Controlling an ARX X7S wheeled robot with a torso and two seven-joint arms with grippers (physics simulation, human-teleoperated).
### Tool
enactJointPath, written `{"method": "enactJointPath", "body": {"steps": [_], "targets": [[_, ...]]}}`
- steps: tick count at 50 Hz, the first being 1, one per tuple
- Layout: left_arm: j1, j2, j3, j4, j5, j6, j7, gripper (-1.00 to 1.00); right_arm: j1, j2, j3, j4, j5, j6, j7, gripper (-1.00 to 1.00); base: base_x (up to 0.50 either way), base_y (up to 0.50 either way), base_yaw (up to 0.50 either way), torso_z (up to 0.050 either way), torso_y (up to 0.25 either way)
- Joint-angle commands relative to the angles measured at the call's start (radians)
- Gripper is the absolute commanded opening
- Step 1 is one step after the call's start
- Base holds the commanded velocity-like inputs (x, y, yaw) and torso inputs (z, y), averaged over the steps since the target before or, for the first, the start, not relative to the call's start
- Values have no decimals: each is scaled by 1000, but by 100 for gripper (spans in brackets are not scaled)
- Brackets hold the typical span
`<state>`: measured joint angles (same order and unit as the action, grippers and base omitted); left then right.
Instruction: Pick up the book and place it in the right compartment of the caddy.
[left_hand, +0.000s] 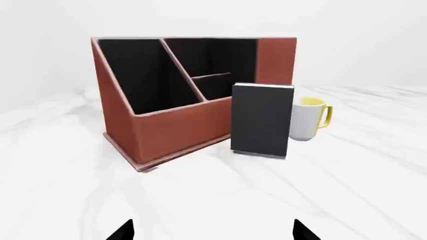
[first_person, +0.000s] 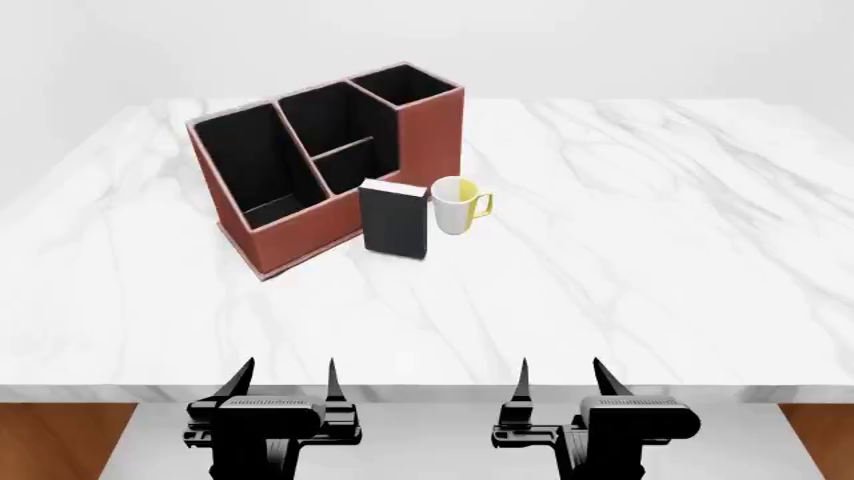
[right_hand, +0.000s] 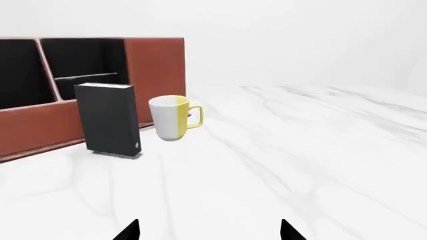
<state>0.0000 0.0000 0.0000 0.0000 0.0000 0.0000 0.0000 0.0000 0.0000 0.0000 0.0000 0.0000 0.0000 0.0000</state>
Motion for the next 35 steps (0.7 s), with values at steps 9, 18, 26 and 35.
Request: {"method": "enactJointPath", "body": {"steps": [9, 18, 26, 35], "targets": [[3, -45, 29, 42, -61, -22, -43, 100, -2, 43, -46, -11, 49, 6, 40, 100, 0, 0, 0, 0, 0], [48, -88, 32, 299, -83, -172, -63, 100, -43, 72, -58, -268, 91, 168, 58, 100, 0, 0, 0, 0, 0], [94, -120, 25, 541, -109, -293, -80, 100, -65, 93, -47, -469, 146, 292, 75, 100, 0, 0, 0, 0, 0], [119, -138, 12, 668, -140, -348, -96, 100, -81, 114, -36, -624, 194, 368, 93, 100, 0, 0, 0, 0, 0]]}}
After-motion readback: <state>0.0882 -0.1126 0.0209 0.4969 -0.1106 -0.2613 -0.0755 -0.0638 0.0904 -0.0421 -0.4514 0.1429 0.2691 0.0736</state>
